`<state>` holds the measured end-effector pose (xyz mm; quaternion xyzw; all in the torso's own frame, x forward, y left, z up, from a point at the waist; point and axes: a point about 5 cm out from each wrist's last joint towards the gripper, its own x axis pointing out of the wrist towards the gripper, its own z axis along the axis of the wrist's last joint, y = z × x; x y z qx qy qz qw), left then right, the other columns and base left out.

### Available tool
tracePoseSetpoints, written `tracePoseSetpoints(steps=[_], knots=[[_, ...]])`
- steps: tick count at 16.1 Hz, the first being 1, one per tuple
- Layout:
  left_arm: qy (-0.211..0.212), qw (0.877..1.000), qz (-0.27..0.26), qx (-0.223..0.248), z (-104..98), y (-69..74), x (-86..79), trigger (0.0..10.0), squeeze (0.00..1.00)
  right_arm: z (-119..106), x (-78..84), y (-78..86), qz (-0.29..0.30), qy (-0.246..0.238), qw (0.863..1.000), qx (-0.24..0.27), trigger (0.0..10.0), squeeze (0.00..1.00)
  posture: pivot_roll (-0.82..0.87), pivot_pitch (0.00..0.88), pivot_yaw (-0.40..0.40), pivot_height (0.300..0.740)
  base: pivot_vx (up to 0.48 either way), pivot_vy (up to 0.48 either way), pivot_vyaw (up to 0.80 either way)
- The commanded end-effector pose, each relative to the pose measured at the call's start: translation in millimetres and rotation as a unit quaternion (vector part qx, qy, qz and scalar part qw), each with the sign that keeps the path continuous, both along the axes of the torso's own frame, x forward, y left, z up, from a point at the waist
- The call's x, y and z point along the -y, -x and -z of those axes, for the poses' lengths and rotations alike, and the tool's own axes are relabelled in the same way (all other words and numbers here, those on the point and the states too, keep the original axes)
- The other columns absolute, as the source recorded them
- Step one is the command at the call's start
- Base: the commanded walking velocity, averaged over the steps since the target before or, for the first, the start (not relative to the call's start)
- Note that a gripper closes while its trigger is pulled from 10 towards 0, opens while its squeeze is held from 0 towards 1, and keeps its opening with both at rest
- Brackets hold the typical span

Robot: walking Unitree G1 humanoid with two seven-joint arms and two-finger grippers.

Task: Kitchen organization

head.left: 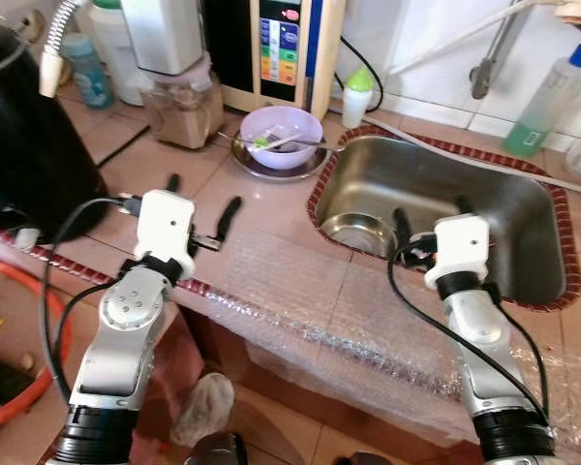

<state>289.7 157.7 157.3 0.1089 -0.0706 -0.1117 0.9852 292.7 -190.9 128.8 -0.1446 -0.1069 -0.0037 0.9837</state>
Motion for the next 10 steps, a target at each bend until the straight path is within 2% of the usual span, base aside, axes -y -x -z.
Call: tracePoseSetpoints(steps=[1, 3, 5, 6, 7, 8, 9, 10], knots=[[-0.008, 1.0, -0.006, 0.026, -7.5, 1.4, 3.9, 10.0, 0.0, -4.0, 4.7, 3.2, 0.017, -0.006, 1.0, 0.005, 10.0, 1.0, -0.02, 0.074, -0.009, 0.74, 0.0, 0.0, 0.0], [0.026, 1.0, 0.01, 0.008, 0.4, 8.5, 17.2, 10.0, 0.0, 1.2, 0.0, 7.0, 0.02, -0.014, 1.0, -0.008, 10.0, 1.0, -0.02, 0.068, 0.011, 0.74, 0.0, 0.0, 0.0], [0.033, 0.999, 0.013, 0.001, 5.5, 12.0, 22.3, 10.0, 0.0, 0.9, -2.9, 7.4, 0.02, -0.021, 1.0, -0.009, 10.0, 1.0, -0.02, 0.063, 0.015, 0.74, 0.0, 0.0, -0.61], [0.034, 0.999, 0.006, 0.002, 7.5, 13.1, 23.1, 10.0, 0.0, 1.2, -4.4, 7.5, 0.02, -0.028, 0.999, -0.014, 10.0, 0.5, -0.02, 0.06, 0.017, 0.74, 0.0, 0.0, -0.8], [0.032, 0.999, -0.002, 0.004, 8.3, 12.7, 22.2, 10.0, 0.0, 1.7, -5.1, 7.5, 0.02, -0.032, 0.999, -0.016, 10.0, 0.17, -0.02, 0.053, 0.019, 0.74, 0.0, 0.0, -0.8], [0.034, 0.999, -0.007, 0.003, 8.3, 11.9, 20.9, 10.0, 0.0, 2.4, -5.3, 7.4, 0.02, -0.036, 0.999, -0.018, 10.0, 0.1, -0.02, 0.053, 0.019, 0.74, 0.0, 0.0, -0.8], [0.045, 0.998, -0.034, 0.003, 5.0, 4.8, 11.6, 10.0, 0.0, 2.3, -6.5, 6.3, 0.023, -0.045, 0.999, -0.017, 10.0, 0.0, -0.01, 0.052, 0.03, 0.74, 0.0, 0.0, -0.8], [0.046, 0.998, -0.039, 0.005, 3.3, 2.4, 9.8, 10.0, 0.0, 2.0, -7.3, 5.7, 0.023, -0.051, 0.998, -0.015, 10.0, 0.0, -0.01, 0.053, 0.036, 0.74, 0.0, 0.0, -0.68]])
